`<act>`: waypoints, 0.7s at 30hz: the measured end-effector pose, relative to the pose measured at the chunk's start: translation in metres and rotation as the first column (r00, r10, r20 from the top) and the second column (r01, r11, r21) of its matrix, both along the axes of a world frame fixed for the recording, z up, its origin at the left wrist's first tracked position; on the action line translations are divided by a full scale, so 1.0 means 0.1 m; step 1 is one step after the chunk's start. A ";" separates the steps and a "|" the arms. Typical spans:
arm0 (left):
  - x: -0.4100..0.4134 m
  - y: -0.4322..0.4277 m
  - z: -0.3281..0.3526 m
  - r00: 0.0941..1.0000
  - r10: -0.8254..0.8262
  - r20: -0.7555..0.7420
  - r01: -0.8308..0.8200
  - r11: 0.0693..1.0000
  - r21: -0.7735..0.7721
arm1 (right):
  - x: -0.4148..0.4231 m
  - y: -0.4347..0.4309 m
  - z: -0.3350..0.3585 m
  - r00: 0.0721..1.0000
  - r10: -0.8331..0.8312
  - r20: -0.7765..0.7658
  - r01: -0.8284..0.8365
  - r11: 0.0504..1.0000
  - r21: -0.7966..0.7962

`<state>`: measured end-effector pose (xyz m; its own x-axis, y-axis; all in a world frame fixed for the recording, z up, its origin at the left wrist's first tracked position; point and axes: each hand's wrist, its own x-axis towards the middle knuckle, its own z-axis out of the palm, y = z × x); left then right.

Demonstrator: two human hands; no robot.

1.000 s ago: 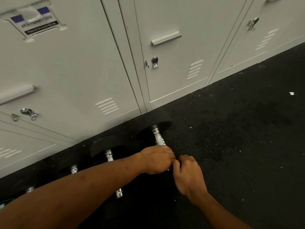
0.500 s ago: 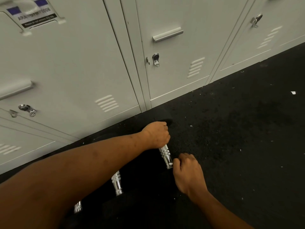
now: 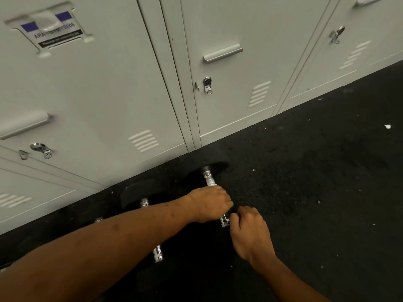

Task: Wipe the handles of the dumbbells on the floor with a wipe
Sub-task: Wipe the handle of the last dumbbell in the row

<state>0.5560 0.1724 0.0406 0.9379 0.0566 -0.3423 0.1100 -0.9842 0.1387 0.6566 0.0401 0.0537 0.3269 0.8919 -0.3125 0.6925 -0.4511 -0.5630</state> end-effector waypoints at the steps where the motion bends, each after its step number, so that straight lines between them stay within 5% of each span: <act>1: 0.00 -0.05 0.00 1.000 0.012 0.005 -0.012 0.999 -0.039 | 0.00 0.00 0.00 1.000 0.004 0.012 -0.004 1.000 0.004; 4: -0.01 -0.16 0.00 0.999 0.023 0.033 -0.020 0.996 -0.092 | 0.00 0.00 -0.01 1.000 0.003 0.014 -0.003 1.000 0.014; 13: 0.08 0.04 0.07 0.964 -0.252 -0.080 0.259 0.961 0.094 | 0.00 0.00 0.00 1.000 -0.003 0.009 0.003 1.000 0.014; 21: 0.11 0.40 0.17 0.967 -0.189 -0.170 0.235 0.921 0.312 | 0.00 0.00 0.00 1.000 -0.013 -0.005 0.013 1.000 0.021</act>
<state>0.5667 0.2125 0.0576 0.8870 -0.0084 -0.4617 -0.1111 -0.9744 -0.1956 0.6565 0.0398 0.0541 0.3367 0.8941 -0.2952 0.6836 -0.4477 -0.5763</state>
